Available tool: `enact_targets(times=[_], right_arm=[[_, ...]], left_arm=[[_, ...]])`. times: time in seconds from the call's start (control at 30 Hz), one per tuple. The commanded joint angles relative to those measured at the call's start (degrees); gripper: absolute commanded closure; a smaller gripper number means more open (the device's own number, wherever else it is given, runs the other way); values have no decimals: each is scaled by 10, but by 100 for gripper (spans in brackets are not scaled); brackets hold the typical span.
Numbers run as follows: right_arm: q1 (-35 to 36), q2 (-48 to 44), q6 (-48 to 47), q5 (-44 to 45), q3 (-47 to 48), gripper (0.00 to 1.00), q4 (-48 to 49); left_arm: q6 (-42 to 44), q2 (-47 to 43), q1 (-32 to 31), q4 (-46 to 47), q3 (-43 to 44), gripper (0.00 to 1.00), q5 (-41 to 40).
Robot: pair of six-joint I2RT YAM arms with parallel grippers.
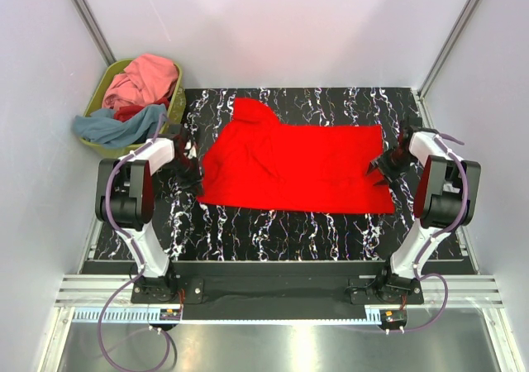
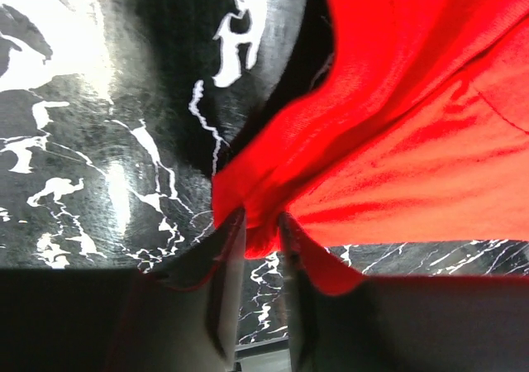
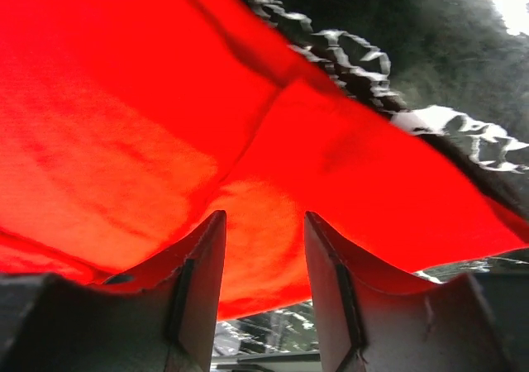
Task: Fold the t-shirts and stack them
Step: Fold the tshirt
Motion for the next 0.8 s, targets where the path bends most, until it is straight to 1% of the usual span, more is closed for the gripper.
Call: enact_targets(times=[0.0,0.03,0.1,0.13,0.23,0.4,0.57,0.7,0.73,0.77], right_arm=[[-8,-19,-18,39,-26,51,2],[-11,-22,-32,44,-39,56,5],[-18,-28,-42,51,-54,60,13],[-29,-29,-50,51,-61,61,19],[-39,-32,-62,58,-83,63,39],[-69,-4,-73,58,-96,64,54],[-106,-12,-52,45,-126,64,60],[-108,-23,-79,13,-114,62,57],[-107,-31,-86,7,-106,60,54],[-107,-53,-91,1,-101,59,50]], left_arm=[[7,3,9,3,-11,82,-31],[6,2,16,4,-15,87,-36],[2,3,23,6,-27,95,-32],[1,3,27,6,-29,97,-27],[-5,-5,30,10,-43,99,-23],[-20,-14,30,11,-53,100,-16],[-25,-46,30,10,-70,100,-38],[-31,-64,30,7,-82,100,-25],[-32,-69,30,7,-85,96,-20],[-34,-76,30,7,-89,83,-17]])
